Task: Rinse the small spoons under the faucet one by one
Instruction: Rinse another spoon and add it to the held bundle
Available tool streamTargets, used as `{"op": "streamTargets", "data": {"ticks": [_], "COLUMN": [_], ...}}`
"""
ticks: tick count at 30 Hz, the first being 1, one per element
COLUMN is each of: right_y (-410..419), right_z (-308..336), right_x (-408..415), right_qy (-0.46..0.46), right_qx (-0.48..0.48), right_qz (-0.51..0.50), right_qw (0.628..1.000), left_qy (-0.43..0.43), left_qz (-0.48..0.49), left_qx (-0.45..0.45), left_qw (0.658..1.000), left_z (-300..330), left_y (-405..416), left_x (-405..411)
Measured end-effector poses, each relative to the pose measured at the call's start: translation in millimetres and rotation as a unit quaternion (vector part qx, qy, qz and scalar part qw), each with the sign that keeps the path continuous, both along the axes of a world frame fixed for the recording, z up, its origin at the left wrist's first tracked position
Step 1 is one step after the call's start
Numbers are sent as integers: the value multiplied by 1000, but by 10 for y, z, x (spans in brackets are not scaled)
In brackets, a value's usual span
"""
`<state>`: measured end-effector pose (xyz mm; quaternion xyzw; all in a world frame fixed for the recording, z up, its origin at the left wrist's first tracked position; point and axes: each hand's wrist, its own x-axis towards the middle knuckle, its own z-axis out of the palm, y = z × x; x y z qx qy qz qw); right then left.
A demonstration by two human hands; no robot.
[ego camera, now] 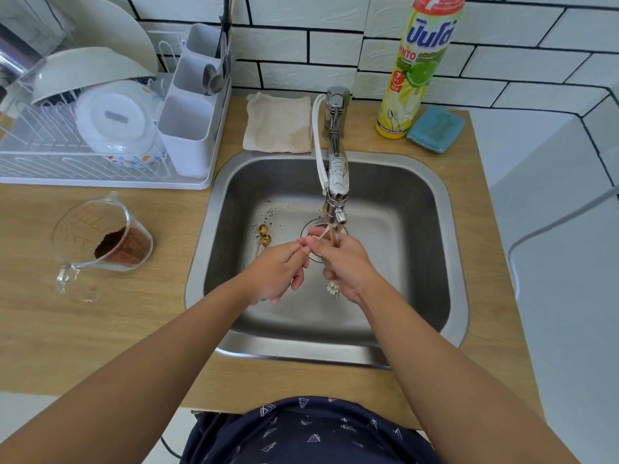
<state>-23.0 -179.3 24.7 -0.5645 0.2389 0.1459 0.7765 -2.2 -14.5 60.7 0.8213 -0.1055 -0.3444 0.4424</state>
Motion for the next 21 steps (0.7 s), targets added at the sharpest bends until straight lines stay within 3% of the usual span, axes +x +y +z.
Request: {"op": "streamTargets", "data": {"ticks": [4,6,13,18,21], "right_y": [-118,-112,47,-37,5], "right_z": [5,-8,-37,-1,1], "right_x": [83,86,-40,89,34], "right_qy": [-7,-2,-10,3,-11], "right_qx": [35,7,-60,-64,-81], "right_qz": [-89,-100,-11,-97,-17], "right_qw": [995,995,998,993,996], "left_qy": [44,49,47,53,55], "left_qz": [-11,-12,-7,-3,1], "left_qx": [-37,-28,-16,-31,-36], "left_qw": [998,998,999,998,998], "left_z": [21,30,18,36,44], "left_y": [58,54,39,42,30], "left_x": [-21,2,-4,-19,-8]}}
